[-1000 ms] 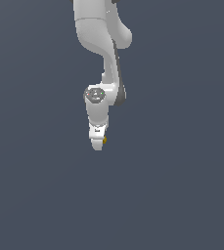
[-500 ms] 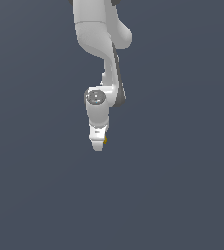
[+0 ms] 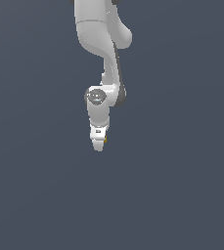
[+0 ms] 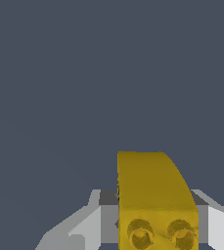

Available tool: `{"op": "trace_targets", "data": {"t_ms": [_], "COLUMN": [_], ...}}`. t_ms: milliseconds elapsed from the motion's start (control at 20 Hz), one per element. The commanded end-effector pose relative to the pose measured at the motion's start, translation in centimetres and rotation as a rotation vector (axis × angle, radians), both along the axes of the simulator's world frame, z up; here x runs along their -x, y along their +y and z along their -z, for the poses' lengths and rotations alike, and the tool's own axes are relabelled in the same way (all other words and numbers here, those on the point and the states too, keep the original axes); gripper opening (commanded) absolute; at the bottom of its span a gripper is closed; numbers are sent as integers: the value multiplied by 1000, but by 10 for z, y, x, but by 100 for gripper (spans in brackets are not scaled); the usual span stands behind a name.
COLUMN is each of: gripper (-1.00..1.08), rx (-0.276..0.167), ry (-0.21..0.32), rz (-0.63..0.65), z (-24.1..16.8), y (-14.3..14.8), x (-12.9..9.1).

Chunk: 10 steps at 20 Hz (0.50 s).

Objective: Pick up the object and move it to a goal position.

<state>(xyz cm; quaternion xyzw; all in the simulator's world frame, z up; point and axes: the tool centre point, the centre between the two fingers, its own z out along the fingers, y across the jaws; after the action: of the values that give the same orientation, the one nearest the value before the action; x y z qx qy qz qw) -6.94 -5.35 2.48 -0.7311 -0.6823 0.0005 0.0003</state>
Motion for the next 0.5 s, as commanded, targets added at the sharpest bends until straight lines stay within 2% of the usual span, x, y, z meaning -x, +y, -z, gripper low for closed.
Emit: {"op": "trace_targets", "data": {"t_ms": [0, 200, 450], "gripper": [-100, -100, -100], "rx": [0, 1, 2], "ry": [-1, -1, -1], "rz": [-1, -1, -2], "z": [-5, -19, -48], "y": [6, 25, 62], "x": [1, 3, 9]}}
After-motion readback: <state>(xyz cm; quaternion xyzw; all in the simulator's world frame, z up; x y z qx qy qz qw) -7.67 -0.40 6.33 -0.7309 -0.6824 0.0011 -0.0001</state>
